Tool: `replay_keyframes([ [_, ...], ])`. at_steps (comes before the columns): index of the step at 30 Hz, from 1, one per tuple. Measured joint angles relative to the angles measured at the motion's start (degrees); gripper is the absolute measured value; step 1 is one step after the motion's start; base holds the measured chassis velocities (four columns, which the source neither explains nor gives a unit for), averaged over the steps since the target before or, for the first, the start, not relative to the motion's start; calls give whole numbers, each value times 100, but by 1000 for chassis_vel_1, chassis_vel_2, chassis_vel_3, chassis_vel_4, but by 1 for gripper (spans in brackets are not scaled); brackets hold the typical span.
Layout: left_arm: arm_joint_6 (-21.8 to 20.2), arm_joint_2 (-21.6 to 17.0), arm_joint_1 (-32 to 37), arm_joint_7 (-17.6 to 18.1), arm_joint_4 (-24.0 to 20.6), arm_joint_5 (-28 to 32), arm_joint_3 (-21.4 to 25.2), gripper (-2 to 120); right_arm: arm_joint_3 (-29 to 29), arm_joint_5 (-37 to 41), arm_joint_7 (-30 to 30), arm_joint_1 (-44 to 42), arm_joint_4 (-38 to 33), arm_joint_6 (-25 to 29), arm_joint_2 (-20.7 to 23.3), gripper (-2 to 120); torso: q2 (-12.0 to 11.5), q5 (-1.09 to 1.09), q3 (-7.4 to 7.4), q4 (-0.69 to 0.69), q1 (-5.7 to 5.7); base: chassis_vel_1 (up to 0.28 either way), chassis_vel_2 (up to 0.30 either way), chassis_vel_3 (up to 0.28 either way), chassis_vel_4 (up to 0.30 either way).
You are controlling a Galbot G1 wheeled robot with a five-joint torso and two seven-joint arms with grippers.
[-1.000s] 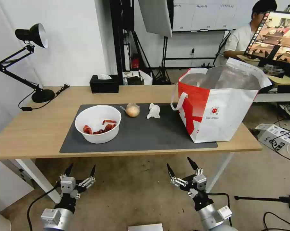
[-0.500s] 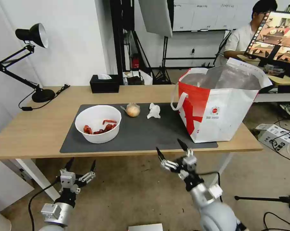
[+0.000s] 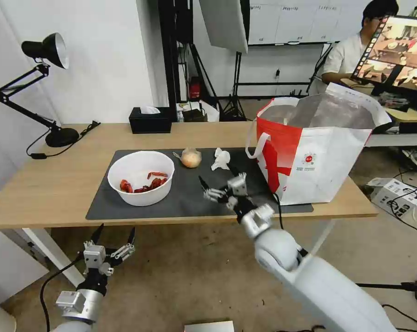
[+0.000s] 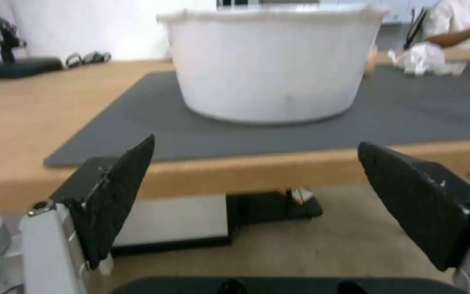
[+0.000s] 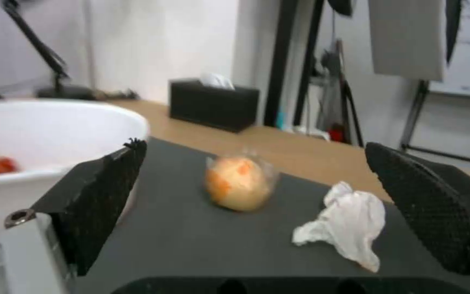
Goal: Pick up the trash from the table and place it into the takeout bag.
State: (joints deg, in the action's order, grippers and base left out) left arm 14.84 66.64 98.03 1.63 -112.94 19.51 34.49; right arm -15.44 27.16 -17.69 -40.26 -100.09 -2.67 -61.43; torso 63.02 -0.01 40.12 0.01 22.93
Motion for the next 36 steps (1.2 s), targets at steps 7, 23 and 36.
replay_keyframes([
  [7,-41,-22,47,-15,-28,97,83,100,-370,415,-1187,1132,1165,-831,-759,100,0,0,0,0,0,0,0,0,0],
  [23,18,-31,46,-132,35,100,36,100,-220,907,-1848,2070,3517,-1254,-1884,100,0,0,-1,-1,0,0,0,0,0],
  [36,71,-31,-20,-132,136,105,-27,100,-107,1099,-1553,2280,4323,-1330,-2259,100,0,1,-1,-1,-1,0,0,0,0],
])
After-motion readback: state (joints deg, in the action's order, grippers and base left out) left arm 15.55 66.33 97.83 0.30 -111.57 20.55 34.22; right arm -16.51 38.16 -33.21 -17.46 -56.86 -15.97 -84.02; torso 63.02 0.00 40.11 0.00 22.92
